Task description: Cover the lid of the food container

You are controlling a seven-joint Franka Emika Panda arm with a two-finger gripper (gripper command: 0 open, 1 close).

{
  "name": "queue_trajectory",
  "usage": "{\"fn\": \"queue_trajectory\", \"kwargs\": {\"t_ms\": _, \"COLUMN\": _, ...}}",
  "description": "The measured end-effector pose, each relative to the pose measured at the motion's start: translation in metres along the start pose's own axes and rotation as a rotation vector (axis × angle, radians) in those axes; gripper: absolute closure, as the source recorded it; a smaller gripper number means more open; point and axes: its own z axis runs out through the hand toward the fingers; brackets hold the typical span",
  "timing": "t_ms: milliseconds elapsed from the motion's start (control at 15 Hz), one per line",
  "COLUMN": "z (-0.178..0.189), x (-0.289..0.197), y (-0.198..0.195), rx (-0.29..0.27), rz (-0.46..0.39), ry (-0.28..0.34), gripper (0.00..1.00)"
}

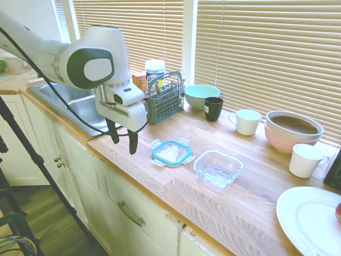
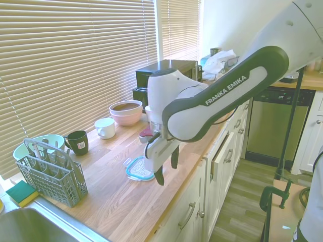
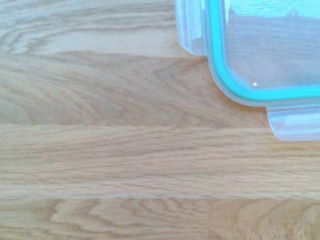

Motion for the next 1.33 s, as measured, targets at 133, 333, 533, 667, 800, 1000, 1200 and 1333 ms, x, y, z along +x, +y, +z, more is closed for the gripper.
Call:
{"fn": "queue_trajectory", "kwargs": {"t_ms": 133, "z": 0.004, "x": 0.004, "y": -0.018, "rx": -0.029, "rz": 0.017, "ry": 0.036, "gripper": 0.0}}
{"fn": "queue_trajectory", "kwargs": {"t_ms": 333, "z": 0.008, "x": 0.011, "y": -0.05, "rx": -0.076, "rz": 0.038, "ry": 0.091, "gripper": 0.0}}
{"fn": "queue_trajectory", "kwargs": {"t_ms": 533, "z": 0.013, "x": 0.011, "y": -0.085, "rx": -0.143, "rz": 0.062, "ry": 0.164, "gripper": 0.0}}
{"fn": "queue_trajectory", "kwargs": {"t_ms": 667, "z": 0.023, "x": 0.013, "y": -0.103, "rx": -0.185, "rz": 0.073, "ry": 0.199, "gripper": 0.0}}
{"fn": "queue_trajectory", "kwargs": {"t_ms": 800, "z": 0.033, "x": 0.02, "y": -0.113, "rx": -0.22, "rz": 0.086, "ry": 0.232, "gripper": 0.0}}
{"fn": "queue_trajectory", "kwargs": {"t_ms": 1000, "z": 0.043, "x": 0.029, "y": -0.124, "rx": -0.254, "rz": 0.103, "ry": 0.267, "gripper": 0.0}}
{"fn": "queue_trajectory", "kwargs": {"t_ms": 1200, "z": 0.049, "x": 0.038, "y": -0.132, "rx": -0.28, "rz": 0.11, "ry": 0.288, "gripper": 0.0}}
{"fn": "queue_trajectory", "kwargs": {"t_ms": 1333, "z": 0.057, "x": 0.042, "y": -0.137, "rx": -0.298, "rz": 0.111, "ry": 0.299, "gripper": 0.0}}
